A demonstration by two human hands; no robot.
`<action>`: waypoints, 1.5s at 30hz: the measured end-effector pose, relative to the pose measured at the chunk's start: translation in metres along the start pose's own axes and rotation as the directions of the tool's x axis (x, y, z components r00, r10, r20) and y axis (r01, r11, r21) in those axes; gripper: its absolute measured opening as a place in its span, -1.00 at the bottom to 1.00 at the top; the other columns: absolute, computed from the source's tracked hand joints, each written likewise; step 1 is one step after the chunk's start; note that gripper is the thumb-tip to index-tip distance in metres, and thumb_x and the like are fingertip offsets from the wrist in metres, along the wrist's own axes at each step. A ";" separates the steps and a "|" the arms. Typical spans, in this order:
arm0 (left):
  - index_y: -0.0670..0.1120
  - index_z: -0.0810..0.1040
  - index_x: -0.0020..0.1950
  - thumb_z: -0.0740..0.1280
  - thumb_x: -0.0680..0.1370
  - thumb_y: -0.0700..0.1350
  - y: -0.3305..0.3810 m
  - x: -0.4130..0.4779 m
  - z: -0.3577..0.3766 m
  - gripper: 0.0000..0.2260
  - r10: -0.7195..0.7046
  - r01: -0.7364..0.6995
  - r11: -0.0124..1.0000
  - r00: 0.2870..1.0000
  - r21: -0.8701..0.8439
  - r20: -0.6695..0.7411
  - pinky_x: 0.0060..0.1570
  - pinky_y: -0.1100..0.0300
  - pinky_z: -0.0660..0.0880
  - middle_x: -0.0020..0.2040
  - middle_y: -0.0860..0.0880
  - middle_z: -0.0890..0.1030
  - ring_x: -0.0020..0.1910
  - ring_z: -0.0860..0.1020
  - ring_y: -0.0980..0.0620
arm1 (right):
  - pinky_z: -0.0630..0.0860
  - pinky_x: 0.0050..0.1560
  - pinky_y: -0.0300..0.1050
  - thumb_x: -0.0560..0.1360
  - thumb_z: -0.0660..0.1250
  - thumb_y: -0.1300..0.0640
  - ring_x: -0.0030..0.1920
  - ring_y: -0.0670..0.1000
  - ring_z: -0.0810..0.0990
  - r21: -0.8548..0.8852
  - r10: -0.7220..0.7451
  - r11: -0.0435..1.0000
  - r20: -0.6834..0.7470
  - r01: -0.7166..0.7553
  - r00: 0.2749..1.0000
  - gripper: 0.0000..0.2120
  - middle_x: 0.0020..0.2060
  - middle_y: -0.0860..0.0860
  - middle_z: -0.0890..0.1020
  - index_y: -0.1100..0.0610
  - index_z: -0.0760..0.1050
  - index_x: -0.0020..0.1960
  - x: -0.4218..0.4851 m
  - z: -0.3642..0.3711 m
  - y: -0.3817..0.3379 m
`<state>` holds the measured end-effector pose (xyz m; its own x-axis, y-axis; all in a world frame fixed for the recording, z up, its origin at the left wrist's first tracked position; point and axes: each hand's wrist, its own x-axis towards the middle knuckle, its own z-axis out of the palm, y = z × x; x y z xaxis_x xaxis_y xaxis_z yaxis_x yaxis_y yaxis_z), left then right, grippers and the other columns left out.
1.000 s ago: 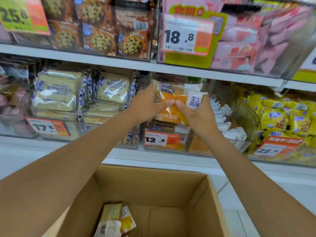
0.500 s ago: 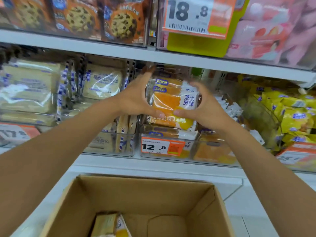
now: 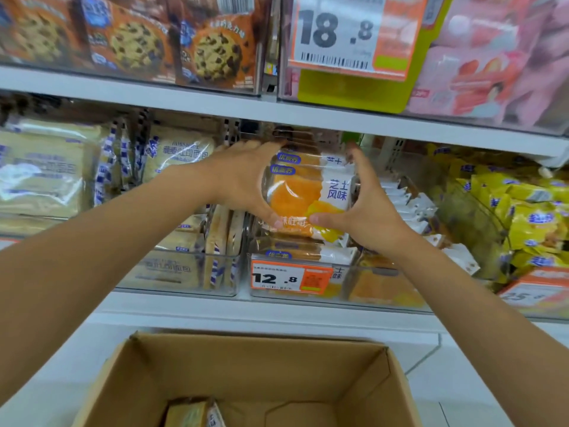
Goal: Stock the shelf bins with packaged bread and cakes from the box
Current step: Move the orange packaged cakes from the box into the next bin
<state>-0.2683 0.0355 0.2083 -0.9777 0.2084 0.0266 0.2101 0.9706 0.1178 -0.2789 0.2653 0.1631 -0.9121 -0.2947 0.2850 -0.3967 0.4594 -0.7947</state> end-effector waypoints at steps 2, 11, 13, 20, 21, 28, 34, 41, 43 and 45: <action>-0.02 0.08 0.58 0.54 0.13 0.39 0.002 0.005 0.000 0.18 -0.007 0.011 0.999 0.996 0.035 -0.093 0.39 -0.13 0.30 0.49 -0.12 0.36 0.43 0.34 -0.17 | 0.25 -0.08 -0.72 0.29 0.61 0.14 0.23 -0.40 0.24 0.023 -0.020 1.000 -0.054 0.021 0.998 0.14 0.45 -0.22 0.15 -0.07 -0.10 0.58 0.004 0.006 -0.001; 0.19 -0.15 0.60 0.59 0.28 0.19 -0.009 -0.006 0.020 0.13 0.003 -0.036 0.915 0.996 -0.401 -0.084 0.50 0.00 0.16 0.61 0.09 0.01 0.56 0.12 0.01 | 0.48 -0.17 -0.52 0.38 0.55 0.13 0.04 -0.39 0.51 0.086 0.053 0.994 0.090 -0.060 0.995 0.08 0.25 -0.31 0.38 -0.18 -0.16 0.56 0.005 0.001 0.009; 0.14 -0.10 0.61 0.58 0.30 0.17 -0.010 -0.006 0.022 0.10 -0.007 -0.039 0.893 0.995 -0.449 -0.101 0.48 0.08 0.16 0.61 0.10 0.02 0.56 0.11 0.03 | 0.46 -0.18 -0.53 0.38 0.55 0.09 -0.04 -0.49 0.49 0.060 0.049 0.997 0.079 -0.054 0.996 0.04 0.19 -0.34 0.38 -0.17 -0.12 0.56 0.005 0.001 0.006; 0.15 -0.13 0.60 0.61 0.25 0.18 -0.006 -0.020 0.028 0.17 -0.066 -0.024 0.888 0.982 -0.460 -0.179 0.47 0.10 0.10 0.63 0.03 -0.03 0.59 0.03 0.04 | 0.25 0.16 -0.55 0.34 0.57 0.00 0.42 -0.24 0.19 -0.075 0.024 0.997 0.036 -0.021 0.999 0.09 0.54 -0.21 0.10 -0.17 -0.14 0.58 -0.011 -0.001 0.007; 0.15 -0.13 0.60 0.60 0.25 0.19 -0.002 -0.023 0.027 0.16 -0.086 -0.014 0.903 0.973 -0.429 -0.214 0.47 0.05 0.17 0.62 0.03 0.01 0.58 0.07 0.01 | 0.27 0.22 -0.44 0.34 0.57 -0.02 0.43 -0.22 0.21 -0.099 0.032 0.995 0.027 -0.029 0.999 0.09 0.54 -0.20 0.12 -0.18 -0.15 0.57 -0.012 0.000 0.006; 0.08 0.15 0.56 0.55 0.33 0.21 0.026 -0.069 0.038 -0.07 -0.243 0.069 0.923 0.868 -0.380 -0.433 0.35 0.01 0.33 0.47 -0.03 0.31 0.44 0.27 -0.05 | 0.10 0.49 -0.04 0.39 0.51 -0.09 0.56 -0.03 0.00 -0.254 -0.025 0.967 -0.059 0.009 0.998 -0.08 0.58 -0.07 -0.01 -0.21 0.02 0.56 -0.040 -0.003 -0.012; 0.01 0.42 -0.02 0.41 0.51 -0.01 0.054 -0.141 0.076 -0.81 -0.412 0.087 0.779 0.818 -0.621 -0.402 -0.29 0.10 0.39 -0.23 0.06 0.51 -0.26 0.48 0.07 | 0.45 0.02 -0.18 0.47 0.43 0.09 -0.02 -0.06 0.47 -0.369 -0.210 0.922 -0.218 0.119 0.953 -0.66 0.04 -0.07 0.45 0.08 0.53 0.24 -0.112 0.036 -0.020; 0.04 0.49 0.01 0.39 0.54 0.00 0.035 -0.215 0.204 -0.87 -0.444 0.473 0.632 0.870 -0.613 0.214 -0.08 0.18 0.47 -0.02 0.05 0.59 -0.05 0.56 0.08 | 0.49 -0.01 -0.15 0.50 0.37 0.12 -0.04 -0.07 0.53 -0.437 0.111 0.899 0.309 0.037 0.945 -0.74 0.06 -0.07 0.56 0.04 0.56 0.19 -0.219 0.121 0.061; 0.01 0.52 0.02 0.40 0.54 -0.02 0.025 -0.232 0.242 -0.89 -0.478 0.567 0.598 0.820 -0.566 0.316 -0.04 0.16 0.50 0.00 0.04 0.59 -0.02 0.55 0.09 | 0.50 0.13 -0.12 0.51 0.36 0.11 0.08 -0.04 0.55 -0.489 0.323 0.869 0.455 -0.071 0.830 -0.70 0.15 -0.04 0.58 0.04 0.54 0.24 -0.248 0.144 0.097; -0.05 0.56 0.05 0.40 0.54 -0.06 0.016 -0.244 0.274 -0.87 -0.503 0.642 0.562 0.766 -0.521 0.401 -0.05 0.15 0.50 0.00 0.02 0.60 -0.03 0.55 0.08 | 0.50 0.20 -0.08 0.53 0.36 0.10 0.17 -0.03 0.55 -0.513 0.487 0.838 0.554 -0.184 0.675 -0.67 0.21 -0.01 0.59 0.05 0.52 0.29 -0.278 0.164 0.130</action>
<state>-0.0264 0.0337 -0.0682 -0.8546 -0.2800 -0.4373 -0.5093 0.6165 0.6005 -0.0606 0.2700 -0.1073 -0.7517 -0.4393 -0.4919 -0.2180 0.8694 -0.4434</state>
